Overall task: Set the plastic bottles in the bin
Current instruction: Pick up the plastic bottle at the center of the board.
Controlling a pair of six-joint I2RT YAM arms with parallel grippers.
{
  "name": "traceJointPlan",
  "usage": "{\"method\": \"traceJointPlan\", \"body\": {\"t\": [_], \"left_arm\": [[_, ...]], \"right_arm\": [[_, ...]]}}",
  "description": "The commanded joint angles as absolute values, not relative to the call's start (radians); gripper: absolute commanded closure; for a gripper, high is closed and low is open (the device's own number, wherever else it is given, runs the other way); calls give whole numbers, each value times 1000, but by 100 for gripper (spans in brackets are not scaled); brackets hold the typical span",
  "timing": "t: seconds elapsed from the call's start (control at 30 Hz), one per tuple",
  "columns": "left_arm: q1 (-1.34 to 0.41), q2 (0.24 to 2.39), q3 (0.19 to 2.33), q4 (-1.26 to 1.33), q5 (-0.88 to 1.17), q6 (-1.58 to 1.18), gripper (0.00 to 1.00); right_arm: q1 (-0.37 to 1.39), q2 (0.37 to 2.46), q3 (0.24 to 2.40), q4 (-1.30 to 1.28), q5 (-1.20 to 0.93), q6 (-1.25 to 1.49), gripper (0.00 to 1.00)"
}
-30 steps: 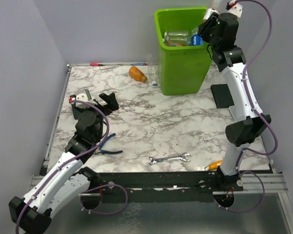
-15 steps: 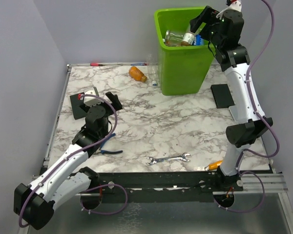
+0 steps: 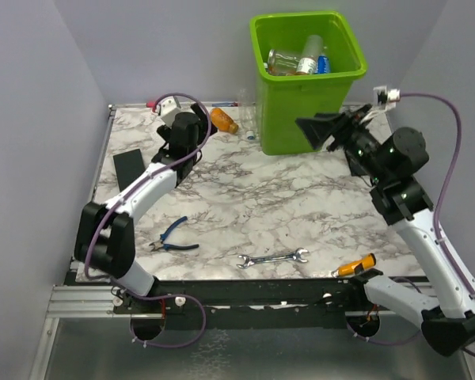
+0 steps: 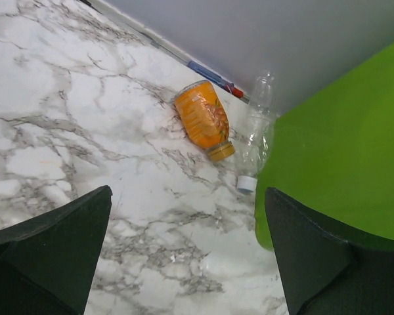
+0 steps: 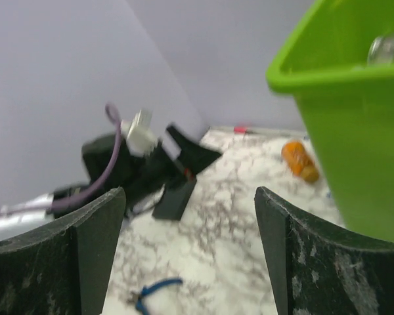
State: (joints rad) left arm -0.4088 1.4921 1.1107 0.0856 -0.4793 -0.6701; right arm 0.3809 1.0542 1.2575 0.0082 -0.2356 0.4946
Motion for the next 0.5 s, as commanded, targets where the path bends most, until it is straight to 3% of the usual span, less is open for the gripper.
{"method": "traceJointPlan", "body": {"t": [0.0, 0.2, 0.47], "left_arm": [[-344, 1700, 1258, 39, -317, -837, 1], [-332, 2010, 1527, -11, -311, -861, 1], [-330, 2342, 1872, -91, -367, -920, 1]], "right_arm": [[391, 943, 954, 109, -353, 589, 18], [398, 833, 713, 97, -367, 630, 19], [400, 787, 602, 74, -362, 593, 19]]}}
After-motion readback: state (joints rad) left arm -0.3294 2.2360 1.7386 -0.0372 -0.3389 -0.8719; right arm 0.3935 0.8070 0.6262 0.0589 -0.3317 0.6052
